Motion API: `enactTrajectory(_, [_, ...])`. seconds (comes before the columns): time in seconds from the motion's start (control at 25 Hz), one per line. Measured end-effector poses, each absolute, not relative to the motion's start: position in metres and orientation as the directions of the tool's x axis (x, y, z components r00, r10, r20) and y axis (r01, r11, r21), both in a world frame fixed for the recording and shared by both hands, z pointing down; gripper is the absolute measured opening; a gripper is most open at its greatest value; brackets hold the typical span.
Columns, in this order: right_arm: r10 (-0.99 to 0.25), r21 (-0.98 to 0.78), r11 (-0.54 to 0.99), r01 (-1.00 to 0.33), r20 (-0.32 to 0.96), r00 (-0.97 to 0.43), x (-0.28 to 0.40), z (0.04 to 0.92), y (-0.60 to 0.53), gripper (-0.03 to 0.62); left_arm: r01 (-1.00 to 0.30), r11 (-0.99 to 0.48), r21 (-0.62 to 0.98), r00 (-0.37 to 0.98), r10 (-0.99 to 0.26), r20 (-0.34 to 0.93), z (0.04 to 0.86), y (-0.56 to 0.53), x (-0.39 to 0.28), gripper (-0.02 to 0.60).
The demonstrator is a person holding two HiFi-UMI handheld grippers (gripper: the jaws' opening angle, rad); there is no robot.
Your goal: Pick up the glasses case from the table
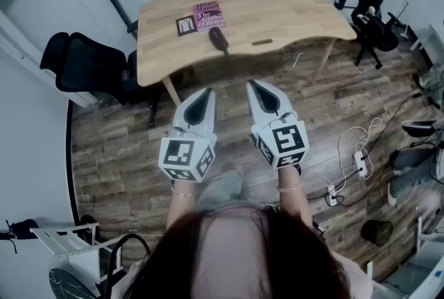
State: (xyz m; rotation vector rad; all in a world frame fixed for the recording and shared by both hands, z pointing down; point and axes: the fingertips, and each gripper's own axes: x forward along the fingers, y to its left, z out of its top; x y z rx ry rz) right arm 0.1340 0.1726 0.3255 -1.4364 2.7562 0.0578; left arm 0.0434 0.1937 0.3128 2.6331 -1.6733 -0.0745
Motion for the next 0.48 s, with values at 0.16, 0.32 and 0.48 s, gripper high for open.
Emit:
enactTrajectory(0.16, [-0.825, 0.015, 0.562, -0.827, -0.067, -0.561, 0.133, 0.324, 0.164, 0.003, -0.902, -0.428, 0.051, 0.427, -0.904, -0.025, 0.315, 0.183, 0.042, 0.009])
enactTrajectory(0.32, [-0.825, 0.008, 0.563, -0.826, -0.058, -0.563, 0.126, 0.328, 0.153, 0.003, -0.901, -0.431, 0.053, 0.431, -0.902, -0.02, 0.319, 0.17, 0.037, 0.009])
enactTrajectory(0.48, [-0.818, -0.04, 0.575, -0.817, -0.053, -0.573, 0.117, 0.331, 0.141, 0.003, -0.9, -0.431, 0.062, 0.431, -0.902, -0.015, 0.323, 0.154, 0.028, 0.009])
